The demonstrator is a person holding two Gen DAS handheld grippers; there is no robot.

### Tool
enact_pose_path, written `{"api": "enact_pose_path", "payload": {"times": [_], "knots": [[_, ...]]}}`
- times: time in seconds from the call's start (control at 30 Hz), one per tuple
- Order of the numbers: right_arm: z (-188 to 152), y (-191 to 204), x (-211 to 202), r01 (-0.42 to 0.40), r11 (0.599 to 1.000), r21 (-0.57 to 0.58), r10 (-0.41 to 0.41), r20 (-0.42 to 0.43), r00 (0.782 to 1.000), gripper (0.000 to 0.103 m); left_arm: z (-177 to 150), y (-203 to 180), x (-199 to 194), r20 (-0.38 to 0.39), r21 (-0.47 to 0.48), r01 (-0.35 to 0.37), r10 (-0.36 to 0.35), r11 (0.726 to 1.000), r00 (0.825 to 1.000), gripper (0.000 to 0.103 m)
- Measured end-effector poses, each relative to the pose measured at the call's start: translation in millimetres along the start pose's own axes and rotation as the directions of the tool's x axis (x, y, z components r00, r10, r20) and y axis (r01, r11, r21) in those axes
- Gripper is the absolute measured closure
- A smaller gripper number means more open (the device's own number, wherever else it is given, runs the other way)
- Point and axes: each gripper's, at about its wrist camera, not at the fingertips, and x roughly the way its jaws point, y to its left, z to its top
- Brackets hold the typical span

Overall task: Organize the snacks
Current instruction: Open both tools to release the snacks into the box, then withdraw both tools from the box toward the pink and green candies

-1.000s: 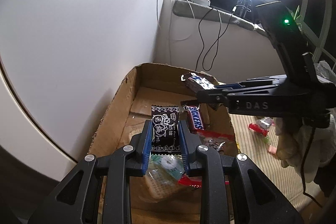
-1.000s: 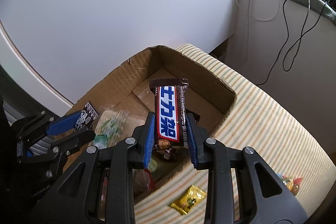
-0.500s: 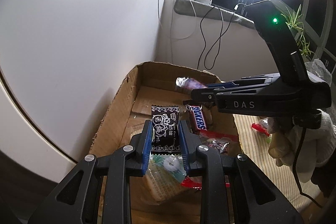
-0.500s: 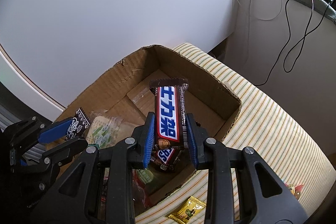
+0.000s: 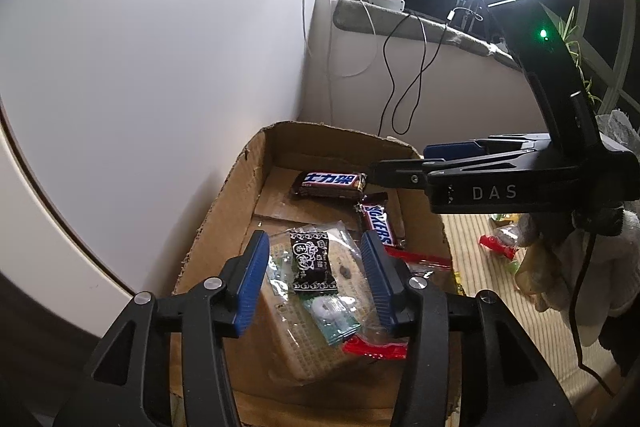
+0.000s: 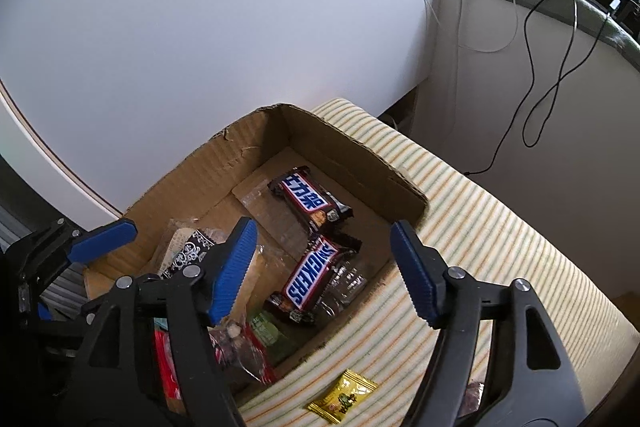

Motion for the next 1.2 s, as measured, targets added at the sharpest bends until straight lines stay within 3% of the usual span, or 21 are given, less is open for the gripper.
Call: {"api": "enact_pose_path", "payload": {"times": [0.2,0.57,0.77,1.2], "knots": [[-10,-5,-17,0.050,0.999,-0.006,-0.050,0.013,0.999,0.031,-1,-6,-7,0.010,0.010,0.005,-0.005,1.000,1.000,0.056],[-39,-22,-62,0.061,0.998,0.030,-0.063,0.057,0.996,0.031,-6,-28,-23,0.031,0.034,0.028,-0.030,0.999,0.999,0.056],[-65,-37,-92,0.116,0.993,0.012,-0.116,0.071,0.991,0.031,-12,-51,-31,0.032,0.050,0.059,-0.061,0.997,0.998,0.056],[-136,-100,-124,0.147,0.982,0.120,-0.152,0.035,0.988,0.031,-31,-114,-24,-0.020,0.107,0.156,-0.155,0.982,0.988,0.056]]}}
